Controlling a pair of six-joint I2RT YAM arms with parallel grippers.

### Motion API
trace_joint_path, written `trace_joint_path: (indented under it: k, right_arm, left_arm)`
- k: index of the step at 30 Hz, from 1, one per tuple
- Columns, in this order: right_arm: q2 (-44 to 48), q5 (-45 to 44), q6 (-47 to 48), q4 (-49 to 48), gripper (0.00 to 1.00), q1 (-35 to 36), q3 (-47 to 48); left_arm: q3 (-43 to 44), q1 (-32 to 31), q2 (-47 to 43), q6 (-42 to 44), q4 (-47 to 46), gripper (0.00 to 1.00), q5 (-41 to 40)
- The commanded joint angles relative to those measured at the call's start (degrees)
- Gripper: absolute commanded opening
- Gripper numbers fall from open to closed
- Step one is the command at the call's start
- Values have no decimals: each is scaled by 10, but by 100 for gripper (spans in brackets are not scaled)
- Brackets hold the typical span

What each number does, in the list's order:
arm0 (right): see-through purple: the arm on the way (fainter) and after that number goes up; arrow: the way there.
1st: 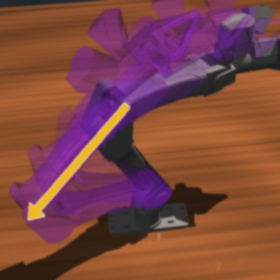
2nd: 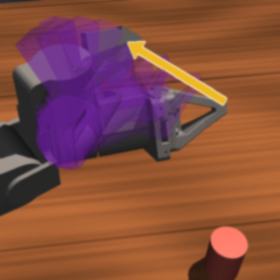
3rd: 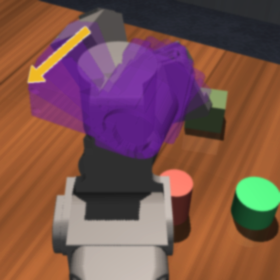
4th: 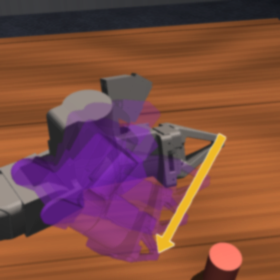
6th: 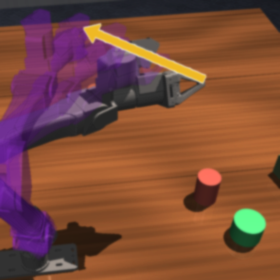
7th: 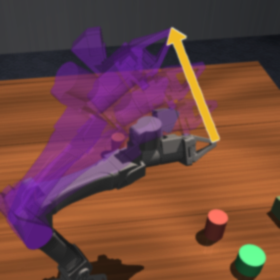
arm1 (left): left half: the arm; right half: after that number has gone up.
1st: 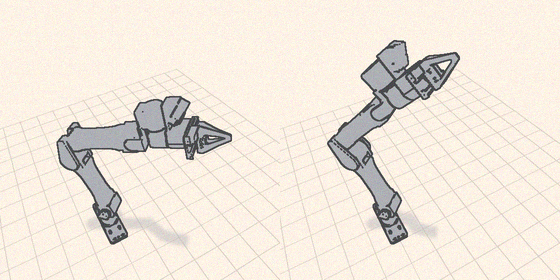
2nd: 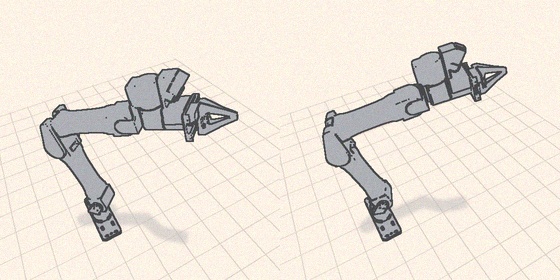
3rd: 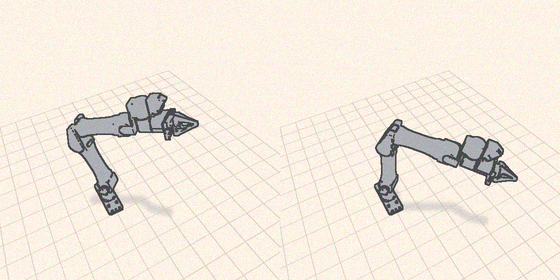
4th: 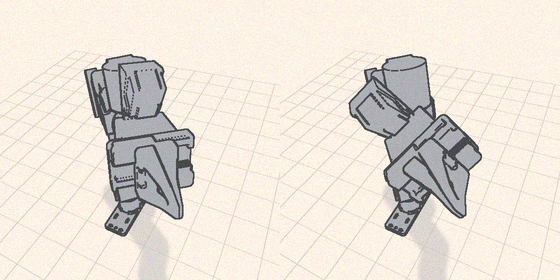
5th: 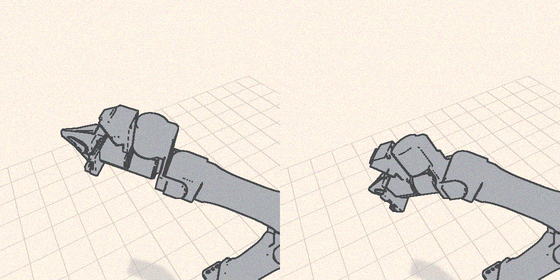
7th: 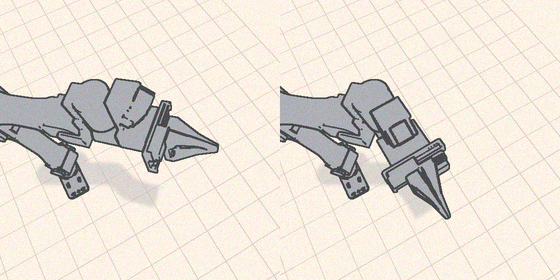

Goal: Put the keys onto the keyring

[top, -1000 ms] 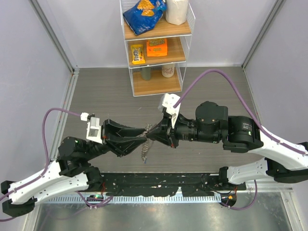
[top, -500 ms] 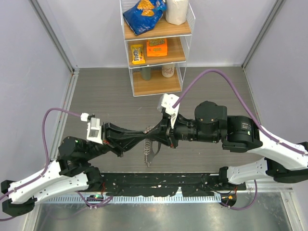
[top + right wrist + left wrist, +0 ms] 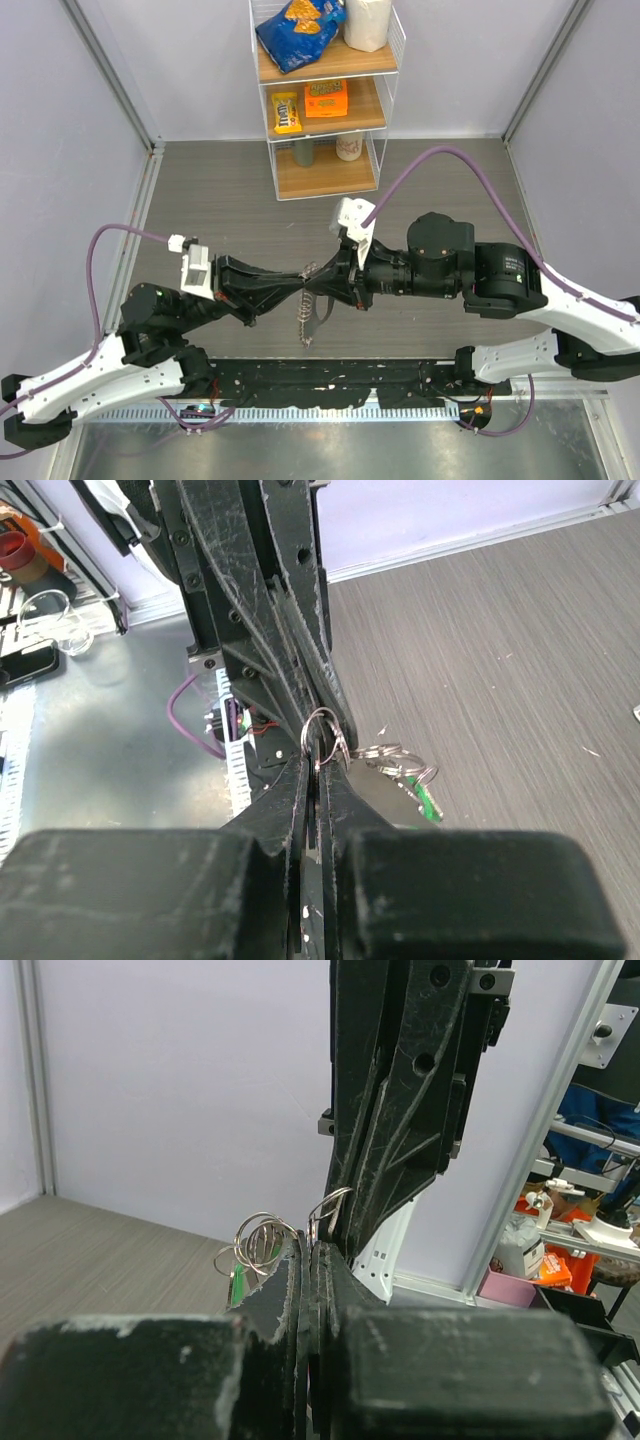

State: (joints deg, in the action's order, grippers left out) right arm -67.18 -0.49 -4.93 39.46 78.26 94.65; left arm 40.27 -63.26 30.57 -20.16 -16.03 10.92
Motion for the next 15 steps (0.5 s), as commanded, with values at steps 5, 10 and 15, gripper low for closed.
trace_joint_path:
  k: [5,10,15]
  right_arm:
    - [55,25,-20,-51,5,5,-53]
    - [72,27,-29,-61,5,5,-74]
    - [77,30,-37,-76,5,6,-100]
  left_arm:
    - [5,2,-22,27,-22,0,-13]
    - [1,2,-24,28,-31,0,-2]
    - [-9,1,-30,24,-57,0,4]
